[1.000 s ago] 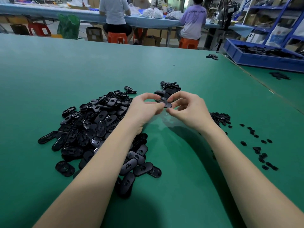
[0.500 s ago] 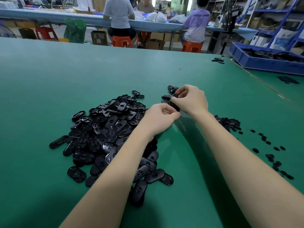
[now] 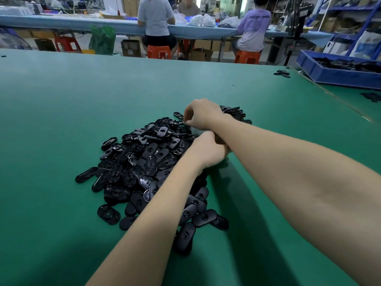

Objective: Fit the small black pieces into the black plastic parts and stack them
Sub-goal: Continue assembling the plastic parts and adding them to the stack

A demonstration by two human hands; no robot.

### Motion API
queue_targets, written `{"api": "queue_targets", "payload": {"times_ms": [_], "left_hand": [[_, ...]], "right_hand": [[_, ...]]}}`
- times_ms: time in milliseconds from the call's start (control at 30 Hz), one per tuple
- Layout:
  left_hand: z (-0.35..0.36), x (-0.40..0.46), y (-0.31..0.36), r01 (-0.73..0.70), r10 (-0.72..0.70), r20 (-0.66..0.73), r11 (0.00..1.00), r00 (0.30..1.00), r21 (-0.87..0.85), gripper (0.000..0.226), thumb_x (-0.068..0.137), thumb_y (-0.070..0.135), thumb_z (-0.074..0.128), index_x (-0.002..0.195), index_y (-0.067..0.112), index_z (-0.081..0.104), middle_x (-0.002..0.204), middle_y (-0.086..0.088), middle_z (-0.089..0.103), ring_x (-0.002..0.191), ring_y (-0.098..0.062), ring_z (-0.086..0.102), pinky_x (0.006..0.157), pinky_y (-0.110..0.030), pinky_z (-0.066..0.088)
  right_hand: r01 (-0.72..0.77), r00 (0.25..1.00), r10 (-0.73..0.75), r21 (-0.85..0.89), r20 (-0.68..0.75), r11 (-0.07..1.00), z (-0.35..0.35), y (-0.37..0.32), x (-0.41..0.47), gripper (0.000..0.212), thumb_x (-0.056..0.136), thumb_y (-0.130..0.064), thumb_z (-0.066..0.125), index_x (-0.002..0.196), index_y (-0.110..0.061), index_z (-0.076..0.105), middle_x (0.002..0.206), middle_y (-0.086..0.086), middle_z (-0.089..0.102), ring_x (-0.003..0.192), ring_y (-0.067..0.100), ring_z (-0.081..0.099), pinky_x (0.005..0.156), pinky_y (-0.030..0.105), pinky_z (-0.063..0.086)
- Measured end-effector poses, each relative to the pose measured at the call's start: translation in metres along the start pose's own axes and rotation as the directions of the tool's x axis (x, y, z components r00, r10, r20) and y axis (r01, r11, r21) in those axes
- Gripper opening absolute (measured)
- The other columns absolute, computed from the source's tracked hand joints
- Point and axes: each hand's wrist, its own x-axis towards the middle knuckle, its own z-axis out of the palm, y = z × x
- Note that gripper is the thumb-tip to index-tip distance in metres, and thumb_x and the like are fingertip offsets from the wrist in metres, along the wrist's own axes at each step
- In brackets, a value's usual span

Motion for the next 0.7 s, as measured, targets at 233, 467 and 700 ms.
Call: {"api": "queue_targets", "payload": {"times_ms": [233,467,700], "left_hand": [[0.001,0.005,-0.006,0.009,-0.008,-0.017,0.998,1.0,0.058,0.018,0.088,0.041,0.067,0.094,0.025,0.071,0.092,0.002,0.074,0.085,-0.019,0.066,0.084,-0.033,0.053],[0.004,0.007,-0.002,0.002,-0.005,-0.125,1.0,0.992,-0.019,0.023,0.072,0.043,0.069,0.084,0.024,0.064,0.085,-0.001,0.074,0.088,-0.023,0.073,0.091,-0.044,0.057],[0.011,0.008,-0.001,-0.029,0.012,-0.104,0.987,0.994,-0.16,0.025,0.092,0.014,0.061,0.113,0.028,0.057,0.088,-0.006,0.073,0.071,-0.019,0.069,0.074,-0.036,0.062]], "right_hand": [[-0.052,0.997,0.067,0.348,-0.032,0.936,-0.016,0.025,-0.021,0.008,0.093,-0.023,0.068,0.091,-0.028,0.073,0.088,-0.01,0.072,0.088,0.015,0.068,0.076,0.028,0.055],[-0.132,0.98,0.192,0.558,-0.051,0.82,-0.029,0.073,-0.093,0.015,0.095,-0.02,0.065,0.089,-0.028,0.076,0.081,-0.006,0.072,0.075,0.011,0.06,0.075,0.026,0.05],[-0.2,0.968,0.251,0.681,0.024,0.705,-0.033,0.082,-0.142,0.013,0.098,-0.018,0.064,0.092,-0.022,0.075,0.06,-0.014,0.061,0.052,0.006,0.045,0.047,0.009,0.035]]}}
